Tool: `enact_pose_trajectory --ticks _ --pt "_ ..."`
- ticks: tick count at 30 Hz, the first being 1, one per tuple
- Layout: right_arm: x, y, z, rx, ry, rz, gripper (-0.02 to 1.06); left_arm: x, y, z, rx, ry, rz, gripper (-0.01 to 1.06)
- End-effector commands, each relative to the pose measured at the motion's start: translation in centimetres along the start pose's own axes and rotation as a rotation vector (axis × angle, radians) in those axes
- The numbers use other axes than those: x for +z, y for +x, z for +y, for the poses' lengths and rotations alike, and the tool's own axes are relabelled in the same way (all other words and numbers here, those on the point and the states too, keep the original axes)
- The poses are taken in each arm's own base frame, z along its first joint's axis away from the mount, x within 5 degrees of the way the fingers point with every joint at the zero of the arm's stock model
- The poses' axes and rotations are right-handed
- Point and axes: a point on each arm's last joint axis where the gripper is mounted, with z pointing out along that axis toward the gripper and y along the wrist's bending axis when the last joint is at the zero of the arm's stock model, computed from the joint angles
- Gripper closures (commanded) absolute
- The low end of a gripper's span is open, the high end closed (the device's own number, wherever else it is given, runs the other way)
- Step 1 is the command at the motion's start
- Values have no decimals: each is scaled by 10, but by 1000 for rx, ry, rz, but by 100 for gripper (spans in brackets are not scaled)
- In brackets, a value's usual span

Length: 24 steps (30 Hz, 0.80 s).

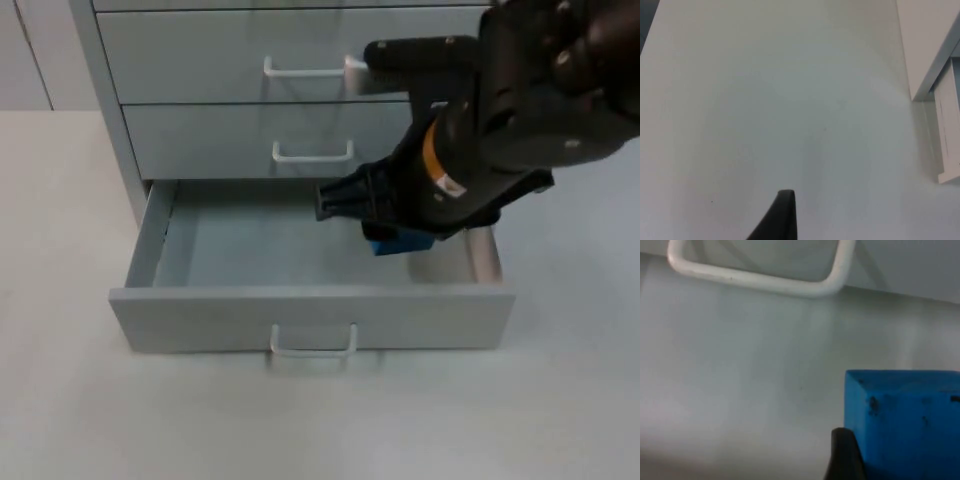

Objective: Open the drawer with the left hand, place the block into the drawer with the right hand, then close the drawer with the left hand.

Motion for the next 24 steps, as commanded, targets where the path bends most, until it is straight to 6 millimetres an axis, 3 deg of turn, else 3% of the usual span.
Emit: enact_pose_trajectory --ticks 1,9,16,20,21,24 --pt "5 0 3 6 0 -9 105 -1 0 0 -11 5 -15 5" --pt "35 19 4 53 29 25 105 -1 0 0 -11 5 -15 5" --pt "41 24 6 46 18 35 99 -1 0 0 -5 6 -15 5" --pt "41 24 6 46 13 36 73 -1 0 0 -5 6 -15 5" --pt "41 24 6 46 13 36 73 -1 0 0 -5 6 -15 5" --pt "41 24 6 48 14 36 46 -1 0 0 -5 6 -15 5"
